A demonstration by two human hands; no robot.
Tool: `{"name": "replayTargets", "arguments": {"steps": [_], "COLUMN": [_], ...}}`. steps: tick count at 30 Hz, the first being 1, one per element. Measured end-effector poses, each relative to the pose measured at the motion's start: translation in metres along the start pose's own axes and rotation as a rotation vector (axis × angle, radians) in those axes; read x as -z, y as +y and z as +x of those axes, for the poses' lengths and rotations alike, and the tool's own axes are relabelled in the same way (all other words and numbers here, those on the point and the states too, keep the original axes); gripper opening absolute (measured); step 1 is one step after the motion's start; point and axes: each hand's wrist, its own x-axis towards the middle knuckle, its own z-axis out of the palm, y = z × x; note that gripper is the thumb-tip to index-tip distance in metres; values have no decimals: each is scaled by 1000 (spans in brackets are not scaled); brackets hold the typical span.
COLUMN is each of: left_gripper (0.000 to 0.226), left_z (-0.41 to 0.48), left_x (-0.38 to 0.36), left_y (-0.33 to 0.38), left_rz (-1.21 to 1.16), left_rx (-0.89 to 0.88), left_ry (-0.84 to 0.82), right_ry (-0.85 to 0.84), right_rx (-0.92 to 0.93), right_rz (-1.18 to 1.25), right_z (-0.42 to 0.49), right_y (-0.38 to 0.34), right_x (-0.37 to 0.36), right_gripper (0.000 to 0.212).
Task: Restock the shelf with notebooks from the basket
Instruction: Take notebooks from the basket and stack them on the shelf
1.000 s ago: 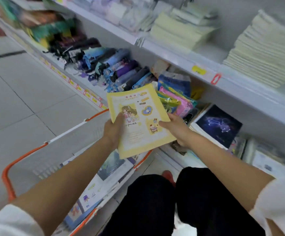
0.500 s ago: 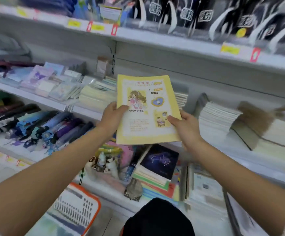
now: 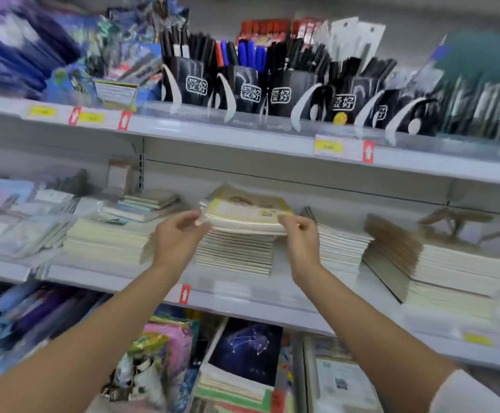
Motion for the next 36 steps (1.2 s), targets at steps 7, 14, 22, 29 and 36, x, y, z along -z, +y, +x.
{"name": "replayTargets", "arguments": {"steps": [7,14,22,29,36], "left_gripper": [43,46,67,49,49], "left_z": [17,70,114,128,133], "left_x": [-3,-11,-22,-31,-31], "left_y": [-17,-29,-42,-53,-62], "left_rz": [151,199,105,-5,-34], "left_rx": [-140,-154,-26,-48,-66], "left_ry": [5,11,-201,-93,-133], "right_ry": [-184,-289,-269,-189,-206], "right_rx": [271,360,294,339,301], "right_rz": [-399,-568,-444,-374,-323], "right_z": [6,51,89,103,112], "right_y": [25,25,35,49,64], "right_x": [25,0,2,-6,-9], "right_gripper": [55,41,26,34,53]}}
